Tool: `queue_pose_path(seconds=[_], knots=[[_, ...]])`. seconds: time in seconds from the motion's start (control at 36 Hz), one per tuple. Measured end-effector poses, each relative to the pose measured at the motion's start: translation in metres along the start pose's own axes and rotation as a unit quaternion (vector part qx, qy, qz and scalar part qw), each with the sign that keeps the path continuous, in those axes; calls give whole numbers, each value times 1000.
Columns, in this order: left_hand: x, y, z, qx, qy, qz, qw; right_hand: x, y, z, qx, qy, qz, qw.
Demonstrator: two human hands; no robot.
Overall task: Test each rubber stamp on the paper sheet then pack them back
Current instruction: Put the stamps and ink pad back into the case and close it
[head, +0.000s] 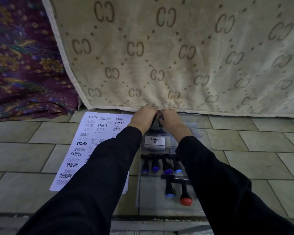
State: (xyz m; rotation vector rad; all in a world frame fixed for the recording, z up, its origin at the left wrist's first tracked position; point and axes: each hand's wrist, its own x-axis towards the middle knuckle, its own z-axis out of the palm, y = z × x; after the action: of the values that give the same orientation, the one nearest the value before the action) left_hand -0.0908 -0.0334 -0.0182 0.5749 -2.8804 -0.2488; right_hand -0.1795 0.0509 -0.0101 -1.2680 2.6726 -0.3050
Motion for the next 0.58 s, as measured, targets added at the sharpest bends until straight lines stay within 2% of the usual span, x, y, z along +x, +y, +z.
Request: queue_pose_path(seconds=[0.11, 0.19, 0.42, 0.58], knots=[[3, 6, -5, 149, -5, -3, 989, 2, 0, 6, -9, 3, -1, 1000], [6, 9, -6, 203, -15, -17, 979, 3, 1, 9, -10, 4, -2, 1000], [7, 7, 1, 226, -51, -51, 972, 5, 0, 14, 2, 7, 17, 1000], [6, 7, 1, 161, -25, -43, 986, -1, 2, 14, 5, 2, -11, 1000]])
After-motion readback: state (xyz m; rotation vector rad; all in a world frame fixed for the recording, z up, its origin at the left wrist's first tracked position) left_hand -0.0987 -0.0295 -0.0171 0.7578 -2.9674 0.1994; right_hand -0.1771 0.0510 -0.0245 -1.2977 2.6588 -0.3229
